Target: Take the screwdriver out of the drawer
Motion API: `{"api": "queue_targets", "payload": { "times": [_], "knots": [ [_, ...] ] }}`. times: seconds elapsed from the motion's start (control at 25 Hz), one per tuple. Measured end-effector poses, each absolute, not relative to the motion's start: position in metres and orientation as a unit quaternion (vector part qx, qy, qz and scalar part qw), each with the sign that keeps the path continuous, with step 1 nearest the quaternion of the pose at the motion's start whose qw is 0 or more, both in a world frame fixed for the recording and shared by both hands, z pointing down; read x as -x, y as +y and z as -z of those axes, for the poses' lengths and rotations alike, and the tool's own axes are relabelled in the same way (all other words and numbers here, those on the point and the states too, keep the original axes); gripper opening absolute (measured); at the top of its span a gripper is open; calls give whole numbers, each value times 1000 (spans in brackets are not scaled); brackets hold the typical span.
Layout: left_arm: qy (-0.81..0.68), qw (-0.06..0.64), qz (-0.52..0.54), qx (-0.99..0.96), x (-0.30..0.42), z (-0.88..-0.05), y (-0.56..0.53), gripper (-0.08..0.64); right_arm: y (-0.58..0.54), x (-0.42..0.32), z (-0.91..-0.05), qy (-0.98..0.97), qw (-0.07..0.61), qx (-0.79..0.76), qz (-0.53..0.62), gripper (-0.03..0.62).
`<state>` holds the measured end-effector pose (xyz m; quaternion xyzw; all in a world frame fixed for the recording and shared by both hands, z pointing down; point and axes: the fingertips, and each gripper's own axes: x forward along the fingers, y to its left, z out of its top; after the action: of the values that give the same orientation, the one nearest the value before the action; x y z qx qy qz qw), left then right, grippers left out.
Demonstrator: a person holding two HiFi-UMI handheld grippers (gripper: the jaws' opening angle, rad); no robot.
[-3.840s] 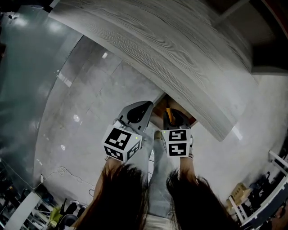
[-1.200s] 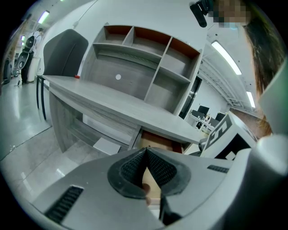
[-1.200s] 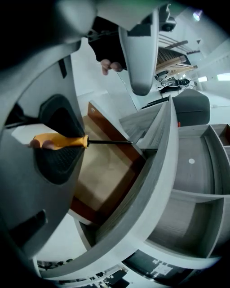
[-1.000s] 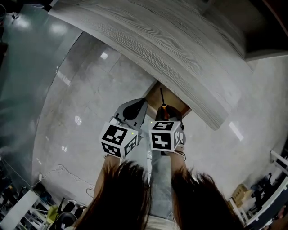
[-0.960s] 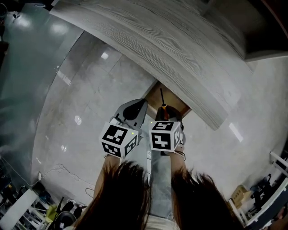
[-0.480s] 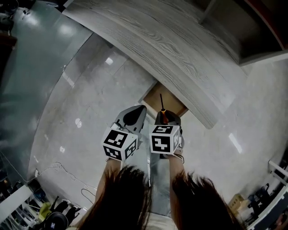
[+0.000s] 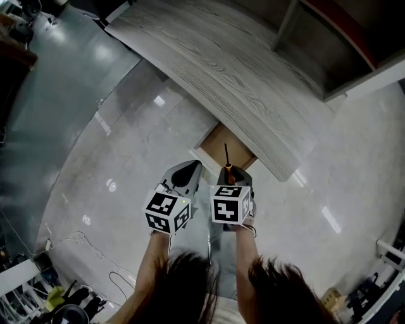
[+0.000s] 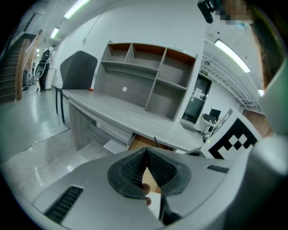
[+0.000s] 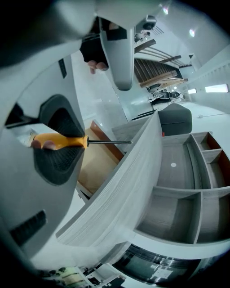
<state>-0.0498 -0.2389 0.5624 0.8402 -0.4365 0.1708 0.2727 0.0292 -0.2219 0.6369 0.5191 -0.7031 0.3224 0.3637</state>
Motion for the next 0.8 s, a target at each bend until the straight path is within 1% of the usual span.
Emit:
{"api": "queue_targets", "payload": {
  "times": [0.4,0.8],
  "knots": [
    [-454,257,-154,-839,43,-520,-225,17,-216,-39,-595,-722,335,-523,-304,81],
    [-459,238,-152,-842,47,-488,-219,17,-218,-42,-554,-744,316,-528,-260,83]
  ]
}}
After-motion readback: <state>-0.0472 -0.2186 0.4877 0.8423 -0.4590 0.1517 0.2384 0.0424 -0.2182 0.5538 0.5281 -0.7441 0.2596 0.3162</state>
